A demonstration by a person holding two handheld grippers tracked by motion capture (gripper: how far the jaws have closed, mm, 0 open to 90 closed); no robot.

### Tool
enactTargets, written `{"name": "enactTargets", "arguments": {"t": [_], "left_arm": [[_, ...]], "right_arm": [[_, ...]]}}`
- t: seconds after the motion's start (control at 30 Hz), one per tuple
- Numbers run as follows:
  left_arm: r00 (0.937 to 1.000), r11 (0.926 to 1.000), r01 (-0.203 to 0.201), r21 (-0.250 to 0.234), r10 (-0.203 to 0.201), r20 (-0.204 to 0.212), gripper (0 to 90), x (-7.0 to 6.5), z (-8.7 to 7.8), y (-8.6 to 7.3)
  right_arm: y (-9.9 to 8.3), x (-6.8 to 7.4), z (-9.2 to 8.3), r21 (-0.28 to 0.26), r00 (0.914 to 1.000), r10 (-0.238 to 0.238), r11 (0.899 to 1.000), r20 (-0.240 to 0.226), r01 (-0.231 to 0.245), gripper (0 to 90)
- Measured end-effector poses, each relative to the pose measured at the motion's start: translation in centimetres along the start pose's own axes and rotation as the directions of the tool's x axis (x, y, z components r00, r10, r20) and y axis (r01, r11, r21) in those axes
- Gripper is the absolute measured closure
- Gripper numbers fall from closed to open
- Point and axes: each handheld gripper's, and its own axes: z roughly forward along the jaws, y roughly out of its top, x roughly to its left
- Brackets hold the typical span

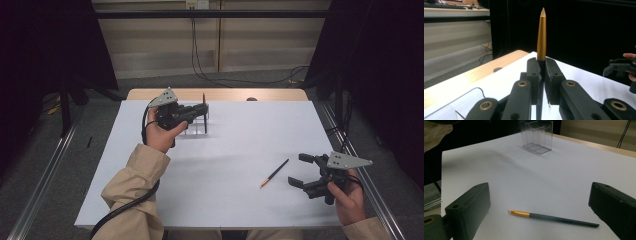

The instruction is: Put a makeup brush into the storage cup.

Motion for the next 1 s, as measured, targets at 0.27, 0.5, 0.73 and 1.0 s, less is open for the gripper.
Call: {"name": "enactTargets", "arguments": {"t": [0.27,0.5,0.73,1.0], "left_arm": [[0.9997,0.9999,-0.011,-0.005,0.011,-0.021,83.4,0.5,0.3,0.6],[0.9991,0.9997,-0.024,-0.008,0.023,-0.035,83.4,0.8,0.5,1.2],[0.998,0.9994,-0.033,-0.007,0.033,-0.055,83.5,1.2,0.7,1.5],[0.9965,0.9992,-0.04,-0.009,0.039,-0.073,83.5,1.6,1.0,2.1]], "right_arm": [[0.0,0.0,0.0,0.0,1.0,0.0,1.0,-0.001,0.0,3.4],[0.0,0.0,-0.1,0.0,1.0,-0.003,1.0,0.002,0.003,3.4],[0.0,0.0,0.0,0.0,1.0,-0.002,1.0,-0.001,0.002,3.4],[0.0,0.0,0.0,0.001,1.0,-0.004,1.0,0.002,0.004,3.4]]}}
